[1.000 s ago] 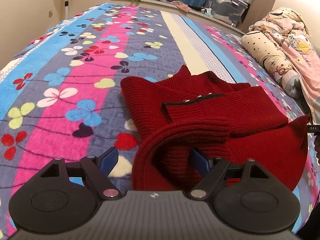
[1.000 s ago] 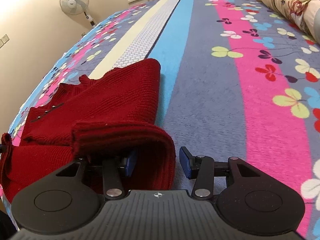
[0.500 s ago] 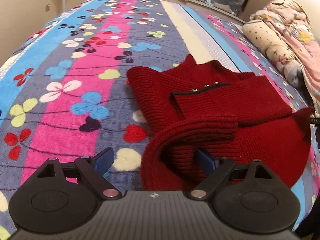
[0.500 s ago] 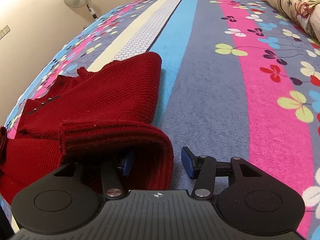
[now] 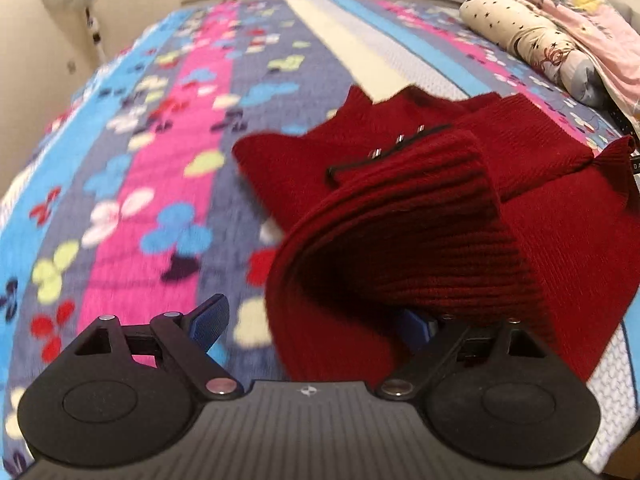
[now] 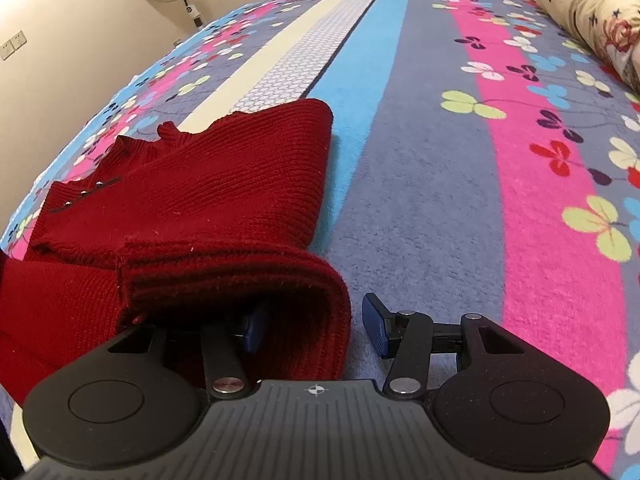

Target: Fold small clothes

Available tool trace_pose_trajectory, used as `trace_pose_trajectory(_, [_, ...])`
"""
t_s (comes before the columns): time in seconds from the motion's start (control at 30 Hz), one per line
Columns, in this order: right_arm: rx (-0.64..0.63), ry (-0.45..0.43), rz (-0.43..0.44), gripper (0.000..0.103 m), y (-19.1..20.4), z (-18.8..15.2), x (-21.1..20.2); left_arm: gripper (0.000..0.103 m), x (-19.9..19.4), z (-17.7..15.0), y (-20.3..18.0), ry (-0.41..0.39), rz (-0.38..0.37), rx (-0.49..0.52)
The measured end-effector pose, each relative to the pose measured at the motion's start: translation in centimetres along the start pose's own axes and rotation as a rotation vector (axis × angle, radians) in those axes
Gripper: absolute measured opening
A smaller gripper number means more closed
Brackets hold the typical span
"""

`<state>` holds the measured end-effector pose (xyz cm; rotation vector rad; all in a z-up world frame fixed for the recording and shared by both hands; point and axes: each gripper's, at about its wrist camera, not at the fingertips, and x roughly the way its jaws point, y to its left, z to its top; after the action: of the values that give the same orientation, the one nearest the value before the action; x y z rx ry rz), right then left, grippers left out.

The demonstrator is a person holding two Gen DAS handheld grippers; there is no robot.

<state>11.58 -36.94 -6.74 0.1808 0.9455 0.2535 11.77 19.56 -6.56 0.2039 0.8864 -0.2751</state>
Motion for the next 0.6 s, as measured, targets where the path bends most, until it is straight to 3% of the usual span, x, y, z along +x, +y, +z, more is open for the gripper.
trace_pose_trajectory(0.1, [-0.024,-0.012,-0.007,0.051,0.3,-0.1,-0.2,0.089,-0.2,0.6,-0.5,-0.048,0.014,0.022])
trace_pose_trajectory(0.17, [-0.038,-0.019,-0.003,0.046,0.3,-0.1,-0.5,0.088,-0.8,0.9,-0.1,-0.069,-0.031,-0.005])
trace_pose_trajectory(0.33, [-0.063,-0.030,-0.012,0.045,0.3,-0.1,-1.0,0.082,-1.5,1.1,0.3,-0.069,-0.090,-0.022])
trace_pose_trajectory(0.47, [-0.077,-0.027,-0.014,0.044,0.4,-0.1,-0.8,0.077,-2.1,1.2,-0.2,-0.095,-0.224,-0.038])
trace_pose_trajectory(0.6, [-0.085,-0.022,-0.016,0.044,0.8,0.0,-0.4,0.083,-0.9,1.3,-1.3,-0.086,-0.085,0.022])
